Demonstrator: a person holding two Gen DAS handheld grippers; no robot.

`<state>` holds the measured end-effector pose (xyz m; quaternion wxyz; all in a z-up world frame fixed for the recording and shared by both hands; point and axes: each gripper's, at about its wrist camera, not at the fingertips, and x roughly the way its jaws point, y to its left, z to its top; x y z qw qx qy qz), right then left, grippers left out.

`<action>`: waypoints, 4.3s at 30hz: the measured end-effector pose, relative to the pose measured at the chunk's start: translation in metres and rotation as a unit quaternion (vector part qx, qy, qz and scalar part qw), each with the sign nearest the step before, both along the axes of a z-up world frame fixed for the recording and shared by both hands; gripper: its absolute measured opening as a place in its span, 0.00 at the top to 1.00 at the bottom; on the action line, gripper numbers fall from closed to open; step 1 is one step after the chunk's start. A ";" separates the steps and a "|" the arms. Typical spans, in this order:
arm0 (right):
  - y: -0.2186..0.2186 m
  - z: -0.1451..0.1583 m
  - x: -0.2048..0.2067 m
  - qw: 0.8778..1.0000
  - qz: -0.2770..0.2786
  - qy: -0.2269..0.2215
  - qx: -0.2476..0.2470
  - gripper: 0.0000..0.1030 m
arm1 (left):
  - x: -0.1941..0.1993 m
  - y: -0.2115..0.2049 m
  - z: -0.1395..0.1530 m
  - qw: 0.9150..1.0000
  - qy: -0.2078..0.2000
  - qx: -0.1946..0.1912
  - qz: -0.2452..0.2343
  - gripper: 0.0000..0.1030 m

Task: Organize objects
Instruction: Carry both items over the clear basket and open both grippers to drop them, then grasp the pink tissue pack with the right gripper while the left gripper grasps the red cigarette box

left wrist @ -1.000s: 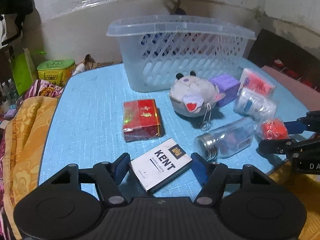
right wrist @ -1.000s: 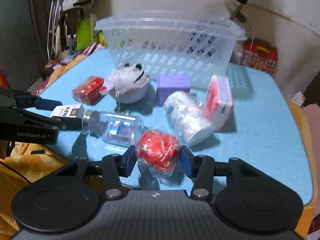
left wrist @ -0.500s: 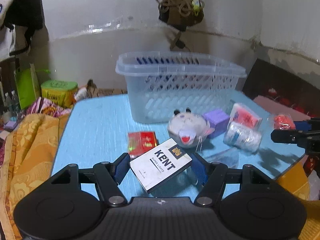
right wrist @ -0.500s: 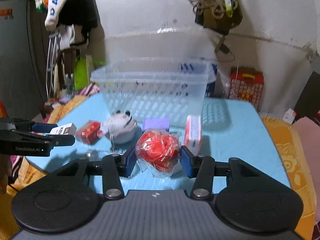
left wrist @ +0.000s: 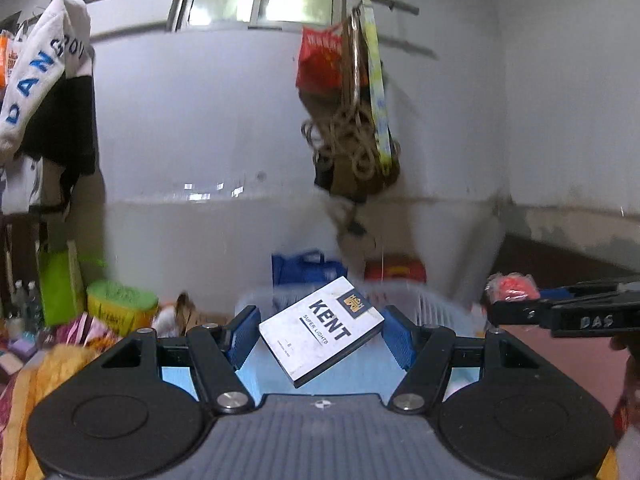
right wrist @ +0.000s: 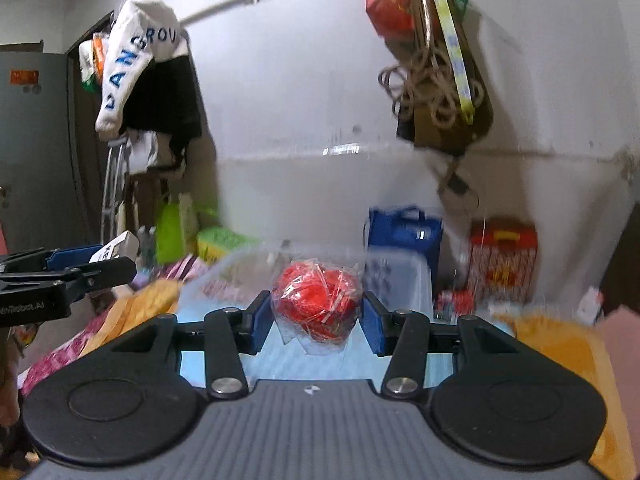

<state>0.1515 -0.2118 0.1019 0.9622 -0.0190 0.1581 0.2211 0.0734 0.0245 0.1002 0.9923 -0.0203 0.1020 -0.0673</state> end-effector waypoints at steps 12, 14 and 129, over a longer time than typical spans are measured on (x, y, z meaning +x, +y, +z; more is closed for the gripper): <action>0.008 -0.027 0.088 1.000 -0.005 0.011 0.002 0.51 | 0.112 -0.015 -0.003 0.999 0.013 0.006 0.029 0.32; 0.005 -0.028 0.089 1.000 -0.012 0.007 -0.004 0.51 | 0.115 -0.016 -0.008 0.999 0.014 0.010 0.033 0.32; -0.037 -0.119 0.035 0.983 -0.025 0.175 -0.048 0.72 | 0.053 0.004 -0.140 0.970 0.229 0.076 -0.011 0.42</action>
